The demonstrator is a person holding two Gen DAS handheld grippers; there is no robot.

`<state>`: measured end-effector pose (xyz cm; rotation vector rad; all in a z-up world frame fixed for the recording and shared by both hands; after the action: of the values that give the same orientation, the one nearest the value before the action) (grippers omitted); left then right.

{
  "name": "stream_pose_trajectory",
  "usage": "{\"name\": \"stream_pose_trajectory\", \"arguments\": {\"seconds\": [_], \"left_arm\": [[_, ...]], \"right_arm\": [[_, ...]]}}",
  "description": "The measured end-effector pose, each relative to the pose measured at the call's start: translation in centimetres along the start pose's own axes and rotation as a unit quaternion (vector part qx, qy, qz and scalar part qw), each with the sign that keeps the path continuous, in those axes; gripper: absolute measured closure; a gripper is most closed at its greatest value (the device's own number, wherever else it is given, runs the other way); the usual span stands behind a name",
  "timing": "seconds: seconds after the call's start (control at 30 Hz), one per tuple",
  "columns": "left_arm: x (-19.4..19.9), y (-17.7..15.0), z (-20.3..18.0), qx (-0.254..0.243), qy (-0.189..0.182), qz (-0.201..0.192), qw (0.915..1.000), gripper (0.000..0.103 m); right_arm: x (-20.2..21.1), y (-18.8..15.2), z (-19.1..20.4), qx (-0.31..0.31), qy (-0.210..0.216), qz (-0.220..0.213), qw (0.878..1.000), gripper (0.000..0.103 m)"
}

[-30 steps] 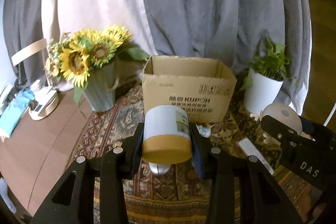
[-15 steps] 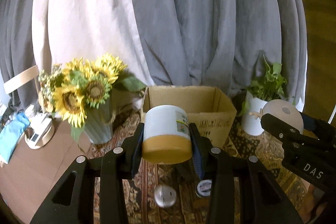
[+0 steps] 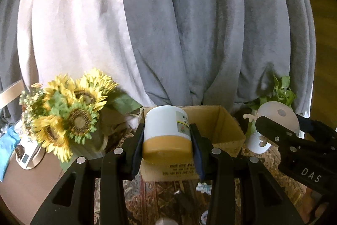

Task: Organize rigid objects
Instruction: 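Lift and carry the dome and jar with both tools over the cardboard box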

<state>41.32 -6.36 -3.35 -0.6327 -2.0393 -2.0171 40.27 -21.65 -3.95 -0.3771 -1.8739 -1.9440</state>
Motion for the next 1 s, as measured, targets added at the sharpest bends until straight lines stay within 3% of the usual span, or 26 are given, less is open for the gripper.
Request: {"name": "stream_pose_trajectory", "arguments": {"seconds": [0.47,0.77,1.0], "left_arm": [[-5.4,3.7,0.5,-0.025,-0.005,0.01,0.9996,0.063],[-10.4,4.5,1.3,-0.05,0.013,0.061,0.9968,0.063],[-15.0,3.5,1.2,-0.065,-0.005,0.152,0.9862,0.063]], "right_arm": [[-7.4,2.9,-1.7,-0.017,0.038,0.054,0.998,0.028],[-11.6,4.0,-1.4,0.014,0.036,0.094,0.995,0.028],[-15.6,3.7,-1.7,0.033,0.037,0.159,0.986,0.028]]}}
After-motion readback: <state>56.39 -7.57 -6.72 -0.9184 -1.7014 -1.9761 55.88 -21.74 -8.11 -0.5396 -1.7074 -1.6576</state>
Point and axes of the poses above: each gripper's, at about its wrist camera, not at the fingertips, and x roughly against the way its jaws point, z to its left, y to its top, the point moved 2 cm from there along -x, roughly the way its jaws point, and after that the axes turned 2 degrees about x, right-handed, at the moved point
